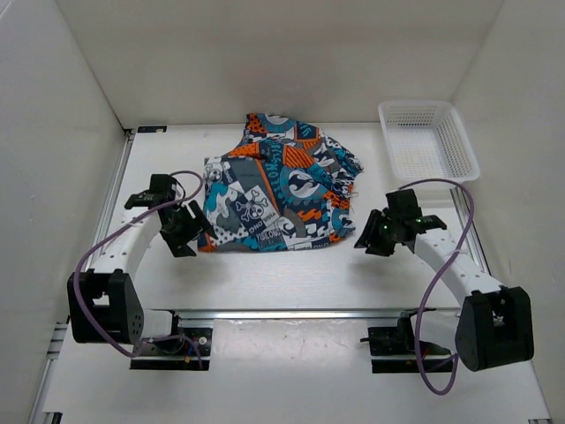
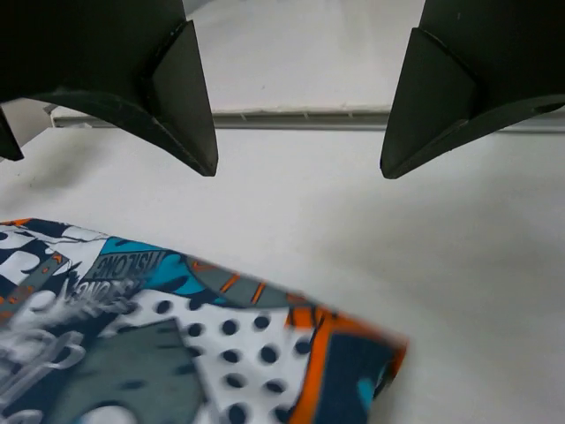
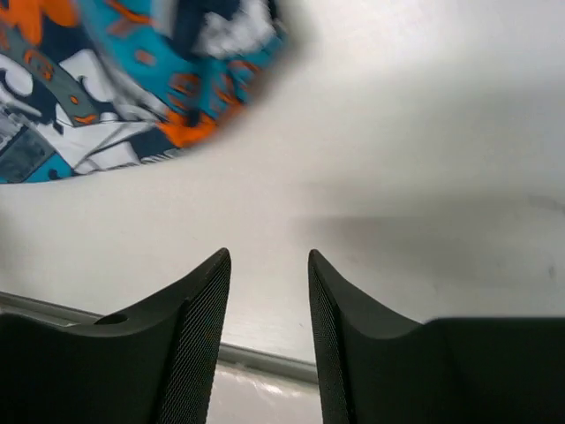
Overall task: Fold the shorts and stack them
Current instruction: Flatten the shorts out, then fold the shorts
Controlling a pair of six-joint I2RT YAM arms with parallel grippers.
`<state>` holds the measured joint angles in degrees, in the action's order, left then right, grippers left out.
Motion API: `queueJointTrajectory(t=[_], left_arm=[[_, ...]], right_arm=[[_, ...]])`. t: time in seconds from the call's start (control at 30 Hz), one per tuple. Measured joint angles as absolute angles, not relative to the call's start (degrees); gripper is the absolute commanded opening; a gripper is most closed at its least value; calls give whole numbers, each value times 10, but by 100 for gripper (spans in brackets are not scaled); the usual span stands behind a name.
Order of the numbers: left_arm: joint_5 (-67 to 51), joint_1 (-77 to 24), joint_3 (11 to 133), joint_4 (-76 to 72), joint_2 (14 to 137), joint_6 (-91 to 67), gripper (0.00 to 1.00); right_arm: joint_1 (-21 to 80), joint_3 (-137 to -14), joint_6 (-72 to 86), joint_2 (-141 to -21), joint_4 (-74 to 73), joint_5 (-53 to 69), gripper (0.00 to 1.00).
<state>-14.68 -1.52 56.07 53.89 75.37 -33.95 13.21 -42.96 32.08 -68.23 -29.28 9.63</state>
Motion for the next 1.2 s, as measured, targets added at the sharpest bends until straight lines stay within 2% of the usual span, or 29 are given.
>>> queueJointTrajectory(t=[0.1, 0.13, 0.23, 0.47, 0.7, 0.8, 0.93, 0.97, 1.03, 1.2], left_arm=[[-144, -16, 545, 550, 748, -363, 80], [-141, -16, 547, 548, 741, -371, 80], [-131, -16, 551, 546, 724, -392, 81], [-102, -18, 484, 544, 736, -458, 86], [-98, -25, 447, 514, 851, -493, 86], [-97, -25, 457, 497, 893, -498, 78], [-98, -25, 500, 496, 938, -504, 43], [-99, -26, 510, 495, 947, -506, 24], [-100, -28, 525, 490, 962, -504, 10], [-99, -32, 542, 482, 974, -497, 10]], right_arm=[[132, -419, 332, -660, -327, 77, 46], [133, -423, 338, -648, -330, 74, 60], [132, -446, 359, -630, -329, 79, 75], [132, -409, 418, -633, -288, 138, 78], [133, -366, 459, -672, -243, 162, 80], [133, -371, 459, -709, -221, 159, 81], [133, -395, 450, -776, -196, 147, 81], [133, -401, 447, -792, -190, 145, 81], [133, -418, 444, -825, -177, 142, 79], [133, -458, 442, -887, -148, 140, 74]])
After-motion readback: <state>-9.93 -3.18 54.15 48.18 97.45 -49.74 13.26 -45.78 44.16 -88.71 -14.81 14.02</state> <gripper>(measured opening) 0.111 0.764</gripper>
